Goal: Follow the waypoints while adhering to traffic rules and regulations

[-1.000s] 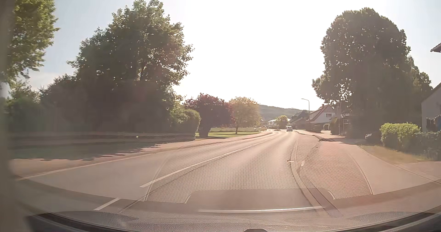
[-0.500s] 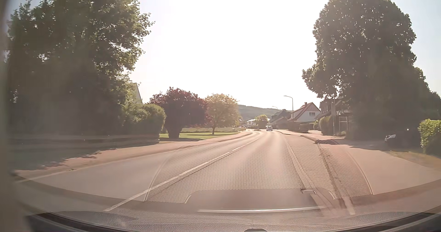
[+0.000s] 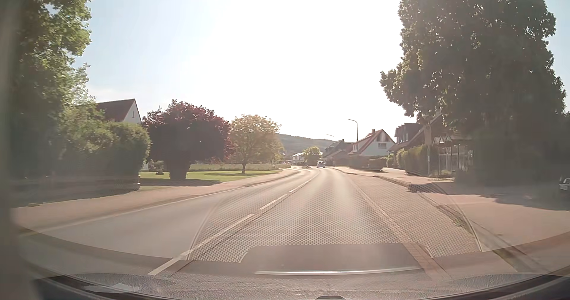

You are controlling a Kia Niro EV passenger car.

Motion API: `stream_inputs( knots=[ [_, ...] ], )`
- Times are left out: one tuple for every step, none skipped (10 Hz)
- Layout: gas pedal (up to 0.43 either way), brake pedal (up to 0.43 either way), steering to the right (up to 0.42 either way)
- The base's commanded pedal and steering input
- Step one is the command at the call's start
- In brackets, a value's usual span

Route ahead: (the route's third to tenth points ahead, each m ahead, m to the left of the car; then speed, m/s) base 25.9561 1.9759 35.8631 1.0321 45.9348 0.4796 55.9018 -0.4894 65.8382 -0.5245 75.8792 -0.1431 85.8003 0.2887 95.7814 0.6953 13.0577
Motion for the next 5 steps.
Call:
stream_inputs(
  knots=[
    [0.197,0.000,0.043],
    [0.197,0.000,0.038],
    [0.197,0.000,0.033],
    [0.197,0.000,0.027],
    [0.197,0.000,0.022]
  ],
)
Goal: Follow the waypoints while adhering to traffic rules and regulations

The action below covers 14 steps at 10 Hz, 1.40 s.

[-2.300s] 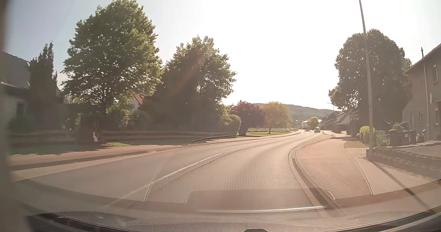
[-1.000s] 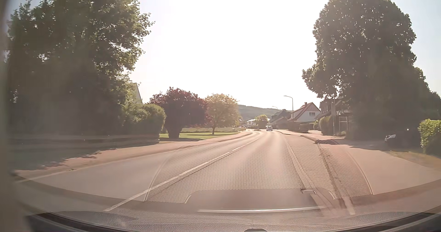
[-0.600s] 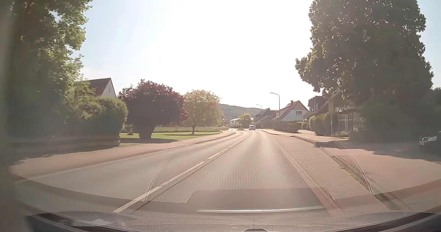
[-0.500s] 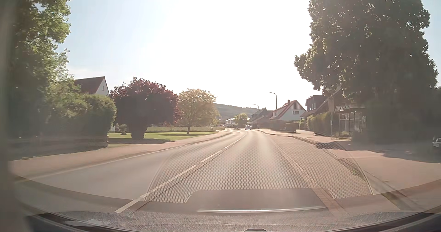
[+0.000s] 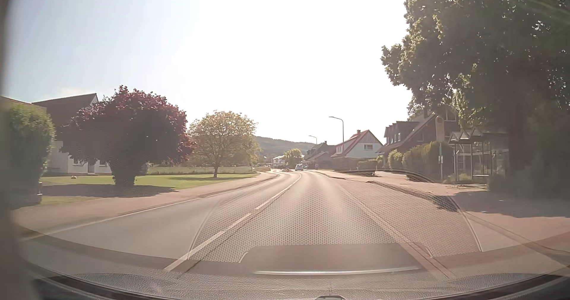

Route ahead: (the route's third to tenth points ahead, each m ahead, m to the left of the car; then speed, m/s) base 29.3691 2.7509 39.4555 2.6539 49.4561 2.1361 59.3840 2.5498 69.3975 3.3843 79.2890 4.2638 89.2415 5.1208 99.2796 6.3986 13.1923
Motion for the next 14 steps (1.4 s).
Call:
stream_inputs(
  knots=[
    [0.197,0.000,0.019],
    [0.197,0.000,0.015],
    [0.209,0.000,0.012],
    [0.209,0.000,0.011],
    [0.209,0.000,0.010],
    [0.209,0.000,0.010],
    [0.220,0.000,0.010],
    [0.220,0.000,0.009],
    [0.220,0.000,0.009],
    [0.220,0.000,0.009],
    [0.220,0.000,0.008],
    [0.220,0.000,0.005],
    [0.220,0.000,0.003],
    [0.220,0.000,0.002]
  ],
)
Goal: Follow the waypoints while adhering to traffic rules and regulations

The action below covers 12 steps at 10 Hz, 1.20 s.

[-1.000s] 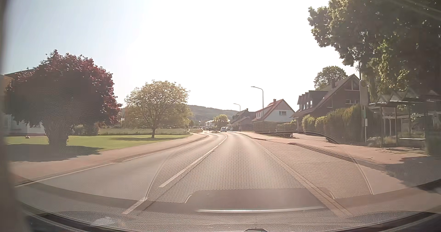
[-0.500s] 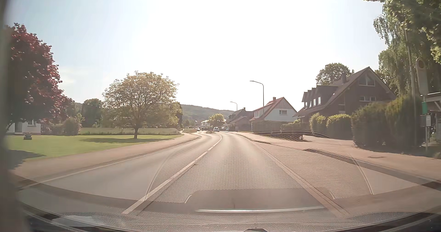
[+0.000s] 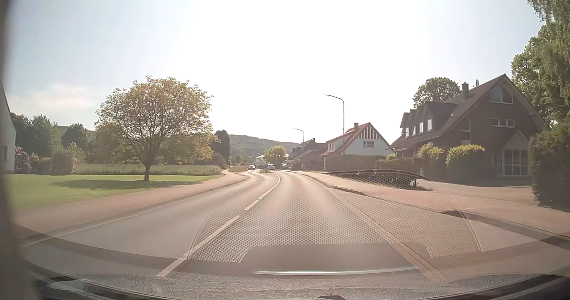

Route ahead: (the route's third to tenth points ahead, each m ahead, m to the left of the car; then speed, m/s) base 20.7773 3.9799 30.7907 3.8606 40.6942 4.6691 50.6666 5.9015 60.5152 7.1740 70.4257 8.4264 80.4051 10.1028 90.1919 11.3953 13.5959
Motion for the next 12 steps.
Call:
stream_inputs(
  knots=[
    [0.220,0.000,0.001],
    [0.220,0.000,0.001],
    [0.220,0.000,0.001],
    [0.220,0.000,-0.001],
    [0.220,0.000,-0.002],
    [0.209,0.000,-0.002],
    [0.209,0.000,-0.003],
    [0.209,0.000,-0.003],
    [0.209,0.000,-0.004],
    [0.209,0.000,-0.004],
    [0.209,0.000,-0.004],
    [0.209,0.000,-0.004]
  ],
)
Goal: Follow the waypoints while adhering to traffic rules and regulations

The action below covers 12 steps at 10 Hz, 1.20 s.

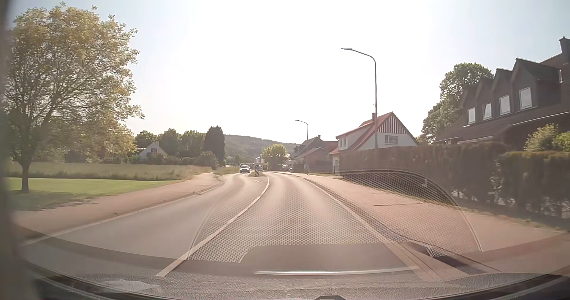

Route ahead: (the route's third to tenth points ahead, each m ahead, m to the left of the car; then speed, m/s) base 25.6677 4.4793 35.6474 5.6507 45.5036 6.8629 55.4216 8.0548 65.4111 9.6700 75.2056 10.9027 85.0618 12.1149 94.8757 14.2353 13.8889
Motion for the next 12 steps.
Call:
stream_inputs(
  knots=[
    [0.209,0.000,-0.004],
    [0.197,0.000,-0.004],
    [0.197,0.000,-0.004],
    [0.197,0.000,-0.004],
    [0.197,0.000,-0.005],
    [0.197,0.000,-0.005],
    [0.197,0.000,-0.006],
    [0.197,0.000,-0.008],
    [0.197,0.000,-0.010],
    [0.197,0.000,-0.013],
    [0.189,0.000,-0.013],
    [0.177,0.000,-0.014]
  ],
)
